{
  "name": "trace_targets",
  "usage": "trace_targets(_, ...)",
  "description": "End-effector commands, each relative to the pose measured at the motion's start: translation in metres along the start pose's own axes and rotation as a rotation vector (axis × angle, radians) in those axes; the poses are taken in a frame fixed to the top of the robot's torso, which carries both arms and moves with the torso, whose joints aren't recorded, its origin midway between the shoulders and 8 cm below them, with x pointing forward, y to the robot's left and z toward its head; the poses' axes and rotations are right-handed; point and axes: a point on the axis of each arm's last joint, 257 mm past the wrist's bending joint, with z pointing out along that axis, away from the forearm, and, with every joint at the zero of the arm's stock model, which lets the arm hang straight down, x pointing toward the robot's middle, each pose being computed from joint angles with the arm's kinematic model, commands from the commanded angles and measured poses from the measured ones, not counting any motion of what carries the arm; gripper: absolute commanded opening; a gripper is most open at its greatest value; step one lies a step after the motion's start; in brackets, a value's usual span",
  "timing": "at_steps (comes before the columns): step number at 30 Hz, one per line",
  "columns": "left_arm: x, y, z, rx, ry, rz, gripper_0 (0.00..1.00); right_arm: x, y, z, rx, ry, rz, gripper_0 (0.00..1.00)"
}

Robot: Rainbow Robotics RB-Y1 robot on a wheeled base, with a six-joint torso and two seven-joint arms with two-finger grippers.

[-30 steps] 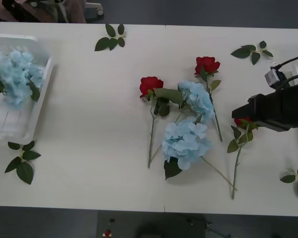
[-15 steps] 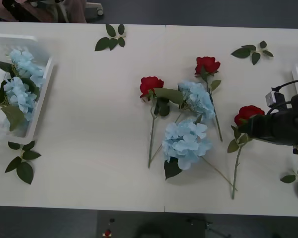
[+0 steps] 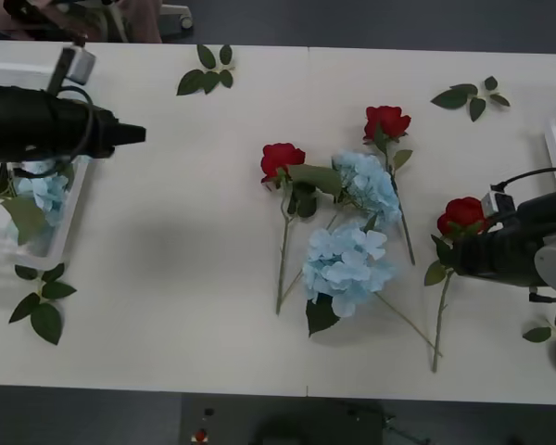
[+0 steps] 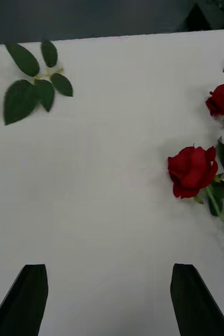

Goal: Put the red flowers into the right box and the blue flowers into the left box

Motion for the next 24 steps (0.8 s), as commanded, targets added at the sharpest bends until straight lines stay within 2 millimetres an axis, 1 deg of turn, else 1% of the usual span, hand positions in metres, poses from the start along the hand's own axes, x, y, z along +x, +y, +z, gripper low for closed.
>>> trace_targets(1,0.001,-0.036,0.045,0.024,0.017,-0.029,0.7,-0.012,0.014,0.004,-0.017,-0.045,0.018,0.47)
trace_targets(3,0.008,-0.055,0.063,0.041,0.033,-0.041,0.72,-0.013,0.013,0.006,-0.01,-0.049,0.014,0.39)
trace_targets(5,0.014,-0.082,0.087,0.056,0.045,-0.057,0.75,-0.013,0.012,0.01,-0.013,-0.047,0.018,0.28)
trace_targets(6,0.015,-0.087,0.092,0.056,0.049,-0.057,0.75,-0.013,0.012,0.01,-0.013,-0.048,0.018,0.27)
trace_targets(7,0.018,-0.104,0.105,0.067,0.058,-0.069,0.76,-0.014,0.011,0.012,-0.015,-0.049,0.023,0.21)
trace_targets(8,0.02,-0.109,0.11,0.067,0.065,-0.073,0.76,-0.014,0.01,0.012,-0.014,-0.051,0.023,0.18)
trace_targets(9,0.023,-0.12,0.118,0.064,0.081,-0.077,0.76,-0.015,0.01,0.013,-0.014,-0.052,0.023,0.13)
trace_targets(10,0.026,-0.126,0.124,0.058,0.097,-0.074,0.76,-0.015,0.01,0.013,-0.015,-0.053,0.022,0.07)
trace_targets(11,0.027,-0.134,0.13,0.05,0.114,-0.067,0.76,-0.017,0.011,0.012,-0.016,-0.057,0.021,0.0)
trace_targets(12,0.027,-0.138,0.133,0.047,0.122,-0.062,0.76,-0.017,0.011,0.012,-0.016,-0.057,0.019,0.0)
trace_targets(13,0.029,-0.15,0.141,0.038,0.143,-0.043,0.76,-0.02,0.012,0.011,-0.017,-0.061,0.019,0.0)
trace_targets(14,0.03,-0.154,0.144,0.035,0.149,-0.044,0.76,-0.021,0.012,0.011,-0.018,-0.063,0.019,0.0)
trace_targets(16,0.037,-0.169,0.154,0.019,0.18,-0.061,0.76,-0.027,0.014,0.008,-0.021,-0.073,0.018,0.0)
trace_targets(17,0.043,-0.174,0.159,0.009,0.196,-0.07,0.76,-0.032,0.015,0.007,-0.026,-0.082,0.02,0.0)
trace_targets(19,0.052,-0.177,0.165,-0.01,0.213,-0.079,0.76,-0.042,0.017,0.001,-0.037,-0.107,0.015,0.0)
trace_targets(20,0.058,-0.176,0.169,-0.018,0.227,-0.085,0.76,-0.051,0.019,-0.005,-0.046,-0.122,0.013,0.0)
trace_targets(21,0.06,-0.178,0.171,-0.016,0.234,-0.087,0.76,-0.056,0.02,-0.008,-0.052,-0.127,0.015,0.0)
trace_targets(22,0.064,-0.182,0.176,-0.008,0.25,-0.099,0.76,-0.068,0.024,-0.02,-0.067,-0.139,0.021,0.0)
trace_targets(24,0.068,-0.188,0.183,0.004,0.265,-0.117,0.76,-0.085,0.03,-0.038,-0.091,-0.158,0.023,0.0)
